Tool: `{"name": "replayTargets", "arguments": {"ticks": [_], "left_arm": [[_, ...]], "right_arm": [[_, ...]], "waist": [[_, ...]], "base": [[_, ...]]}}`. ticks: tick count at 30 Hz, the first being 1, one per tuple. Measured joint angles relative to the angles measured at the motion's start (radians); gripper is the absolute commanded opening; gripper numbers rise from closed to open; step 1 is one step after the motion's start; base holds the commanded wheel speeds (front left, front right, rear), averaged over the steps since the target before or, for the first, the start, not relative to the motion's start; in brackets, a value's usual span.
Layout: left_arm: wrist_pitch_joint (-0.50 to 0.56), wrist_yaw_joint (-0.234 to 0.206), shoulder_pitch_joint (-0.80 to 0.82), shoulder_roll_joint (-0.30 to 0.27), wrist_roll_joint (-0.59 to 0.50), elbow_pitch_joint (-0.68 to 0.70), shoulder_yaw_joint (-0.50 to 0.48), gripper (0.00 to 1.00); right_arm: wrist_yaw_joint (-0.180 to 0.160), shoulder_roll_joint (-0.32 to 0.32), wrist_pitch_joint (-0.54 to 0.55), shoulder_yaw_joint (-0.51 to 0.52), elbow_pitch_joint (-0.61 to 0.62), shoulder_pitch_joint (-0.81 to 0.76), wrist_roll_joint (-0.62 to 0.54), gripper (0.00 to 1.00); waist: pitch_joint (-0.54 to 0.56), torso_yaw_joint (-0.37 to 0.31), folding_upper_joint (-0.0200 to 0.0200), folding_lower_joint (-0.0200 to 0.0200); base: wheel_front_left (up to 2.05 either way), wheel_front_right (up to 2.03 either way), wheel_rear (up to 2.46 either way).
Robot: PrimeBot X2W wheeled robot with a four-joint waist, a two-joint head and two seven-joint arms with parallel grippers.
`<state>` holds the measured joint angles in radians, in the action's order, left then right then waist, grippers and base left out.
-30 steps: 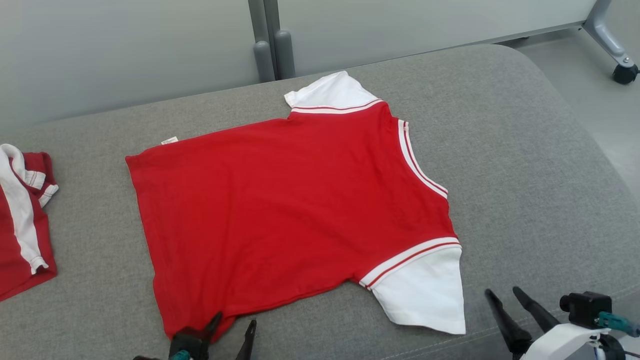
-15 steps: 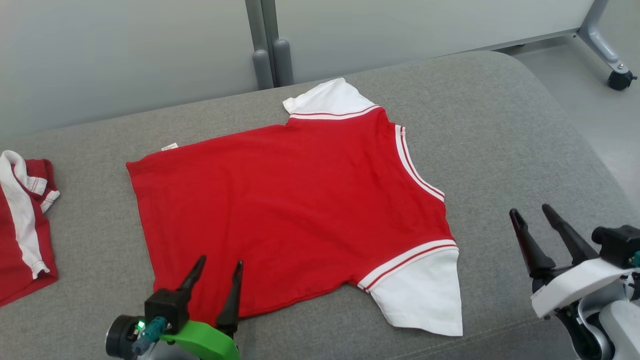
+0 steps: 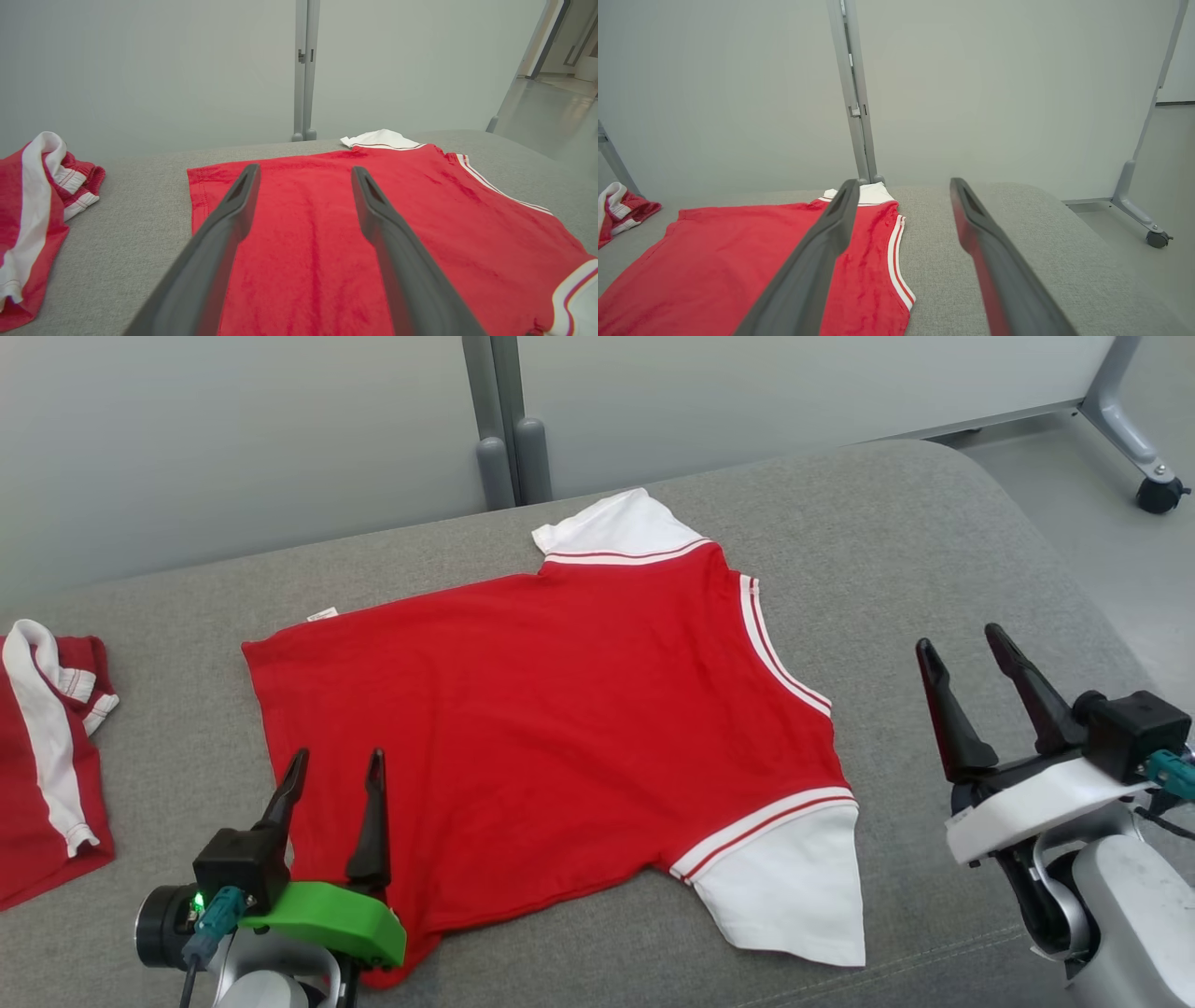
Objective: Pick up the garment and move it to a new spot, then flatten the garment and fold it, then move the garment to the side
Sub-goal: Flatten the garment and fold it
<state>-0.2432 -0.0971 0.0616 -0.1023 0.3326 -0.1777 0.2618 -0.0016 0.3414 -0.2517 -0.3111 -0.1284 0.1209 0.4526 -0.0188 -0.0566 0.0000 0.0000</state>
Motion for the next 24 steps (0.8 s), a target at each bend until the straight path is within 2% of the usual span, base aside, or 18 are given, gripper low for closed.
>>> {"name": "replayTargets", "arguments": {"ticks": [5, 12, 24], "left_arm": [[-0.005, -0.009, -0.016, 0.013, -0.003, 0.010, -0.029, 1.00], [-0.006, -0.012, -0.084, 0.014, -0.014, 0.010, -0.058, 1.00], [-0.006, -0.019, -0.123, 0.023, -0.048, 0.039, -0.095, 1.00]], "right_arm": [[-0.013, -0.035, 0.000, -0.036, 0.026, 0.002, -0.054, 1.00], [-0.053, -0.069, 0.000, -0.045, 0.041, -0.010, -0.095, 1.00], [-0.063, -0.090, 0.000, -0.044, 0.039, -0.050, -0.123, 1.00]], "waist": [[0.002, 0.005, 0.0000, 0.0000], [0.005, 0.009, 0.0000, 0.0000], [0.013, 0.016, 0.0000, 0.0000]], "base": [[0.00, 0.00, 0.00], [0.00, 0.00, 0.00], [0.00, 0.00, 0.00]]}}
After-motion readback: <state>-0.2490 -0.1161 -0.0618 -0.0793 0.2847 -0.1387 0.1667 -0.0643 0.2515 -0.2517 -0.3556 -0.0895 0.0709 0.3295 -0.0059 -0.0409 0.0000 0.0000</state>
